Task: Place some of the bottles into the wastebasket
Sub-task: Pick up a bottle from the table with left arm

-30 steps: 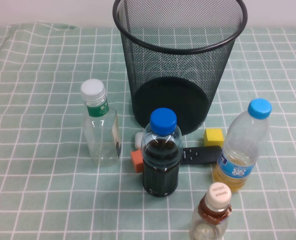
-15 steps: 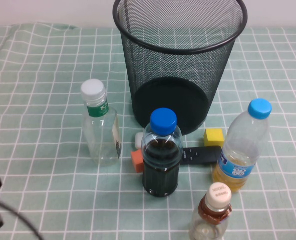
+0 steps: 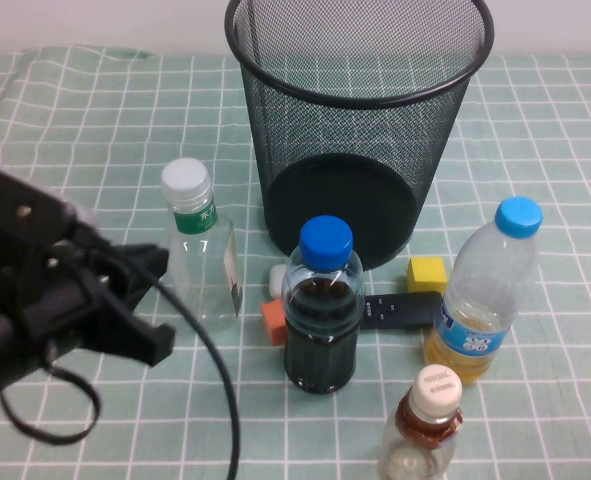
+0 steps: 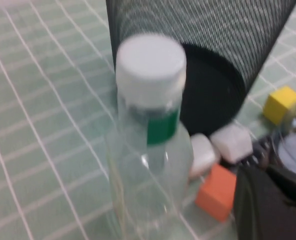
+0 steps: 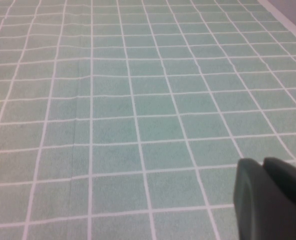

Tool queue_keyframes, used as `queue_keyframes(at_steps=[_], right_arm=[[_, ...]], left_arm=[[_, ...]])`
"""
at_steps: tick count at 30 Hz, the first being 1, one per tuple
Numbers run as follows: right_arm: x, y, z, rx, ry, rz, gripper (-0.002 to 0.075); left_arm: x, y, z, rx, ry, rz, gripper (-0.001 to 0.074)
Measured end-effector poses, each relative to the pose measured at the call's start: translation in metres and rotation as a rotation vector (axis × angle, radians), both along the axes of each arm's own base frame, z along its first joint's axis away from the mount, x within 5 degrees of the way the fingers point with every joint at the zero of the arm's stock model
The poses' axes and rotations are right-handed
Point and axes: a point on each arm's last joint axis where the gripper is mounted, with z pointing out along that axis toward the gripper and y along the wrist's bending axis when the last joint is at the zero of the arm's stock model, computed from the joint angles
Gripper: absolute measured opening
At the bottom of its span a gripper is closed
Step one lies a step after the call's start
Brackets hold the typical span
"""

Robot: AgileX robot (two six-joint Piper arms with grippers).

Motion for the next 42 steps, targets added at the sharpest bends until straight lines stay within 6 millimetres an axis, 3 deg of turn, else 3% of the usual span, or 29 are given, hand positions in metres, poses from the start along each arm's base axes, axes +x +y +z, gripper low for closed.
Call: queue_keyframes(at_steps=[6,11,13,16,20,23,30,36,42], right_arm=[[0.0,0.0,0.0,0.0,0.0,0.0,-0.0007],[0.0,0.0,0.0,0.0,0.0,0.0,-0.0007],[0.0,0.0,0.0,0.0,0.0,0.0,-0.0007],[0.0,0.0,0.0,0.0,0.0,0.0,-0.0007],[0.0,0.0,0.0,0.0,0.0,0.0,-0.0007],[0.0,0.0,0.0,0.0,0.0,0.0,-0.0007],[0.0,0.0,0.0,0.0,0.0,0.0,-0.0007],[0.0,0.0,0.0,0.0,0.0,0.0,-0.0007],[0.0,0.0,0.0,0.0,0.0,0.0,-0.0007]], left_arm=[[0.008,-0.011,-0.003,-0.019,-0.201,0.057,-0.0001],[-0.008,-0.011,-0.027,-0.051,-0.4,0.061,0.0006],[-0.012,-0.011,-0.036,-0.077,-0.415,0.049,0.005],[-0.011,-0.014,-0.044,-0.122,-0.397,0.057,0.0218],[-0.004,-0.015,-0.046,-0.174,-0.434,0.106,0.0525],[0.007,-0.018,-0.047,-0.199,-0.426,0.17,0.0605],[0.039,-0.045,-0.046,-0.186,-0.418,0.174,0.0636],[0.063,-0.05,-0.046,-0.177,-0.423,0.219,0.0638],[0.075,-0.054,-0.053,-0.155,-0.402,0.23,0.0638]])
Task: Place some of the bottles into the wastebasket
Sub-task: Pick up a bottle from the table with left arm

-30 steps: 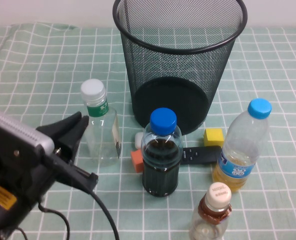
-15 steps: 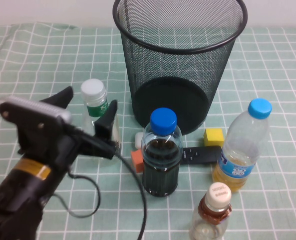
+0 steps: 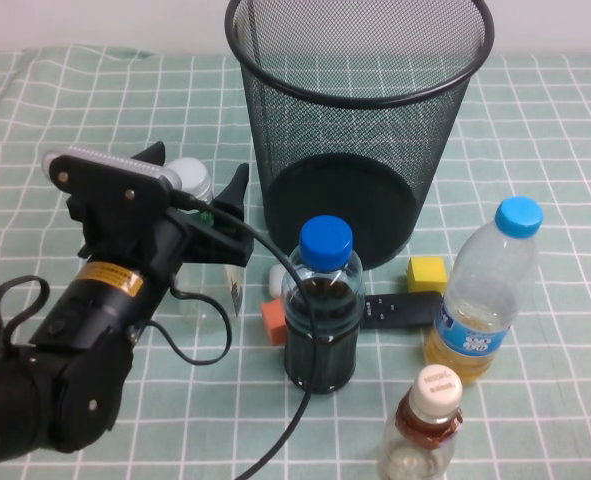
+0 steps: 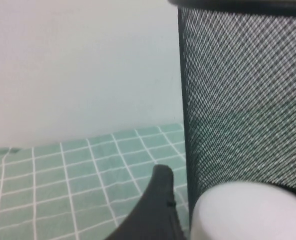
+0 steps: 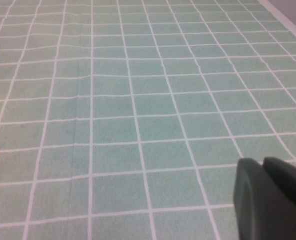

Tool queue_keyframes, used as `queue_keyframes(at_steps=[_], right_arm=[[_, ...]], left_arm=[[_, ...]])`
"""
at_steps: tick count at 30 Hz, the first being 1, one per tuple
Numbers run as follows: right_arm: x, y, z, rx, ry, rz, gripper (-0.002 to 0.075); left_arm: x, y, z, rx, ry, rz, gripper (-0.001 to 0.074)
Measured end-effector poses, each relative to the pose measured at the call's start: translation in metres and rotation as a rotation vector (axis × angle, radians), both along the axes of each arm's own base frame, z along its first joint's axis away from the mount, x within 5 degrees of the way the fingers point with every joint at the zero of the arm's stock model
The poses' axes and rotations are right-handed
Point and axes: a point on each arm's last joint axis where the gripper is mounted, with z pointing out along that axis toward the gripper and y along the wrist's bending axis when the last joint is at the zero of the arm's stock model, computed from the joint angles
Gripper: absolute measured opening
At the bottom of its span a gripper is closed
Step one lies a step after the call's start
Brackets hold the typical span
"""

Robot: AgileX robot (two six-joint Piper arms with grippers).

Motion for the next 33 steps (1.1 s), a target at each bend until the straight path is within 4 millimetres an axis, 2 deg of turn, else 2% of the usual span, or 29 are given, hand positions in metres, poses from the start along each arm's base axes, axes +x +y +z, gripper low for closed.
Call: queue_keyframes(at_steps=[5,7,12,17,23,26,29,33], right_arm=[[0.0,0.0,0.0,0.0,0.0,0.0,-0.0007],[0.0,0.0,0.0,0.0,0.0,0.0,-0.0007],[0.0,0.0,0.0,0.0,0.0,0.0,-0.0007],[0.0,0.0,0.0,0.0,0.0,0.0,-0.0007],[0.0,0.0,0.0,0.0,0.0,0.0,-0.0007],[0.0,0.0,0.0,0.0,0.0,0.0,-0.0007],[0.0,0.0,0.0,0.0,0.0,0.0,-0.0007],[0.0,0.0,0.0,0.0,0.0,0.0,-0.0007]], left_arm=[[0.01,0.006,-0.013,0.003,0.044,0.035,0.0634],[0.014,0.008,-0.017,-0.015,0.057,0.03,0.0606],[0.017,0.004,-0.021,-0.038,0.056,-0.063,0.0454],[0.02,0.003,-0.024,-0.038,0.068,-0.067,0.0324],[0.025,-0.001,-0.018,-0.02,0.113,-0.07,0.0326],[0.019,0.0,-0.004,0.063,0.184,-0.092,0.0326],[0.012,0.004,0.027,0.167,0.277,-0.134,0.0326],[0.006,0.018,0.094,0.218,0.415,-0.196,0.0326]])
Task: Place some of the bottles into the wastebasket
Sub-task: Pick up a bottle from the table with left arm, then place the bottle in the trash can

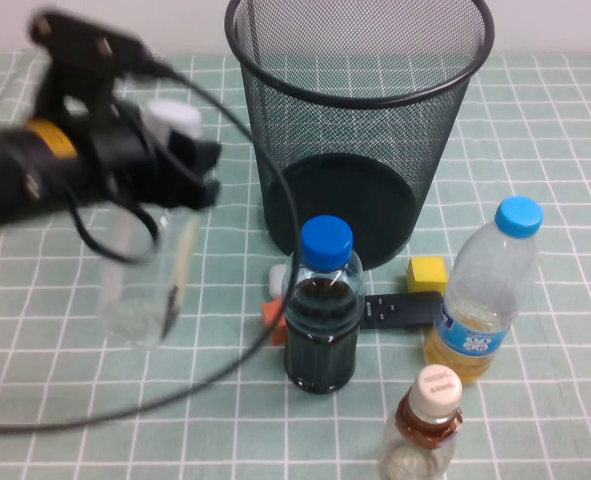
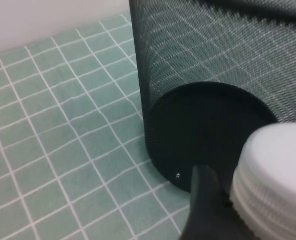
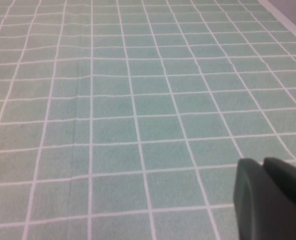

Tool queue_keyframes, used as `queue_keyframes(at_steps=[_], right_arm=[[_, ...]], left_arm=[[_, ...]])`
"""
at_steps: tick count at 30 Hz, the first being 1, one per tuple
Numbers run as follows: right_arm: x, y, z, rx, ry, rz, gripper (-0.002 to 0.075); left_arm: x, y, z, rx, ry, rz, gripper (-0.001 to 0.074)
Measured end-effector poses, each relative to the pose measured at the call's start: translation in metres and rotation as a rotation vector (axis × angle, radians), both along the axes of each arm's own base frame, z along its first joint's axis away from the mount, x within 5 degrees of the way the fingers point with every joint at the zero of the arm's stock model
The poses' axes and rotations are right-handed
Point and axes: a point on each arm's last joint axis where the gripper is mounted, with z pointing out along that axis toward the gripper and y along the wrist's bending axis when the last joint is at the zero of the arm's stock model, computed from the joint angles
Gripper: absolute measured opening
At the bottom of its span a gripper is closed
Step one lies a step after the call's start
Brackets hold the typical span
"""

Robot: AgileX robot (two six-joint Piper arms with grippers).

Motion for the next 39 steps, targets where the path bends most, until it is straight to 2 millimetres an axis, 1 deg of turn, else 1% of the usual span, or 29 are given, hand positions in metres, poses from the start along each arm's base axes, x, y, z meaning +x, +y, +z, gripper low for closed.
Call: queue_keyframes(at_steps=[2,4,5,7,10,11,13,15,17,20,22,25,27,29,31,34,37,39], right_arm=[[0.0,0.0,0.0,0.0,0.0,0.0,-0.0007],[0.0,0.0,0.0,0.0,0.0,0.0,-0.0007],[0.0,0.0,0.0,0.0,0.0,0.0,-0.0007],[0.0,0.0,0.0,0.0,0.0,0.0,-0.0007],[0.0,0.0,0.0,0.0,0.0,0.0,-0.0007],[0.0,0.0,0.0,0.0,0.0,0.0,-0.0007],[0.0,0.0,0.0,0.0,0.0,0.0,-0.0007],[0.0,0.0,0.0,0.0,0.0,0.0,-0.0007],[0.0,0.0,0.0,0.0,0.0,0.0,-0.0007],[0.0,0.0,0.0,0.0,0.0,0.0,-0.0007],[0.0,0.0,0.0,0.0,0.0,0.0,-0.0007],[0.0,0.0,0.0,0.0,0.0,0.0,-0.0007],[0.0,0.0,0.0,0.0,0.0,0.0,-0.0007],[0.0,0.0,0.0,0.0,0.0,0.0,-0.0007],[0.0,0.0,0.0,0.0,0.0,0.0,-0.0007],[0.0,0.0,0.0,0.0,0.0,0.0,-0.0007],[0.0,0.0,0.0,0.0,0.0,0.0,-0.0007],[0.0,0.0,0.0,0.0,0.0,0.0,-0.0007]], left_arm=[[-0.001,0.007,0.037,0.013,0.042,-0.017,0.0326],[0.0,0.011,0.076,0.015,0.033,-0.028,0.0326],[0.001,0.012,0.092,0.013,0.017,-0.032,0.0326],[0.005,0.01,0.129,0.0,-0.035,-0.047,0.0326],[0.015,0.003,0.173,-0.017,-0.113,-0.078,0.0326],[0.02,0.0,0.186,-0.029,-0.143,-0.086,0.0326],[0.032,-0.007,0.205,-0.051,-0.195,-0.111,0.0326],[0.044,-0.017,0.218,-0.081,-0.244,-0.147,0.0326],[0.057,-0.028,0.224,-0.125,-0.28,-0.198,0.0326],[0.078,-0.045,0.223,-0.193,-0.327,-0.274,0.0326],[0.097,-0.059,0.213,-0.239,-0.35,-0.326,0.0326],[0.126,-0.077,0.189,-0.301,-0.353,-0.368,0.0326],[0.142,-0.086,0.172,-0.318,-0.333,-0.382,0.0326],[0.157,-0.093,0.152,-0.314,-0.307,-0.386,0.0326],[0.173,-0.101,0.129,-0.284,-0.284,-0.39,0.0326],[0.191,-0.113,0.095,-0.254,-0.232,-0.399,0.0326],[0.202,-0.122,0.069,-0.232,-0.185,-0.407,0.0326],[0.207,-0.124,0.057,-0.199,-0.164,-0.405,0.0326]])
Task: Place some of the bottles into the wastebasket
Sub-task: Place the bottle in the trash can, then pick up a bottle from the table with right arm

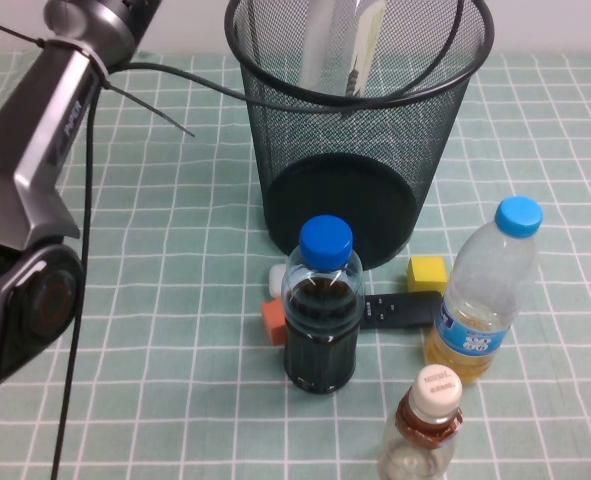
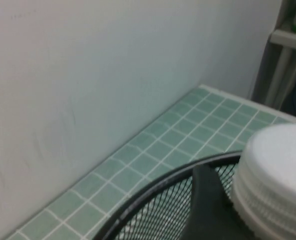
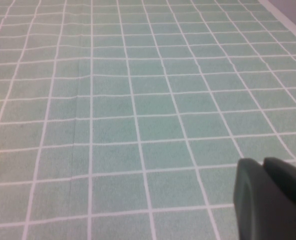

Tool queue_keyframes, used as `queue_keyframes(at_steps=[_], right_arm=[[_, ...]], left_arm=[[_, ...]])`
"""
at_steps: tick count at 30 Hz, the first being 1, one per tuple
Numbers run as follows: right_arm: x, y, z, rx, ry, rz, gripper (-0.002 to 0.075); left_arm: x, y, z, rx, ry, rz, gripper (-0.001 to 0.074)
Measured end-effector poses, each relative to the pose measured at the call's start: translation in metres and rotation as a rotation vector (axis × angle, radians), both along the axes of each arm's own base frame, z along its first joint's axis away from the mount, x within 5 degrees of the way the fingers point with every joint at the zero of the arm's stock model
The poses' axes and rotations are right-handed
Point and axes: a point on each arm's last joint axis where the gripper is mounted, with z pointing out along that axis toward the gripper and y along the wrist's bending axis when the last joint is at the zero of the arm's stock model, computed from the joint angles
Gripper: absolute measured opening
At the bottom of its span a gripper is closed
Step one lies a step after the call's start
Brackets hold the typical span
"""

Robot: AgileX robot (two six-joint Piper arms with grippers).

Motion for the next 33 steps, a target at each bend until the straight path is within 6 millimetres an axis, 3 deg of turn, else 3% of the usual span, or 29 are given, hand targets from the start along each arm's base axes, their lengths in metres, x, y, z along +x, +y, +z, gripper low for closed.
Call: queue_keyframes(at_steps=[9,17,23,25,29,33], right_arm=[[0.0,0.0,0.0,0.0,0.0,0.0,-0.0007],[0.0,0.0,0.0,0.0,0.0,0.0,-0.0007],[0.0,0.0,0.0,0.0,0.0,0.0,-0.0007],[0.0,0.0,0.0,0.0,0.0,0.0,-0.0007],[0.0,0.0,0.0,0.0,0.0,0.0,-0.0007],[0.0,0.0,0.0,0.0,0.0,0.0,-0.0007]], left_arm=[[0.004,-0.001,-0.021,0.108,0.031,-0.012,0.0326],[0.003,-0.002,-0.028,0.121,0.096,-0.01,0.0407],[-0.019,0.006,0.011,0.136,0.075,0.011,0.0375],[-0.032,0.013,0.03,0.133,0.083,0.021,0.0308],[-0.062,0.029,0.065,0.168,0.101,0.025,0.0088],[-0.095,0.044,0.096,0.212,0.099,0.006,0.0018]])
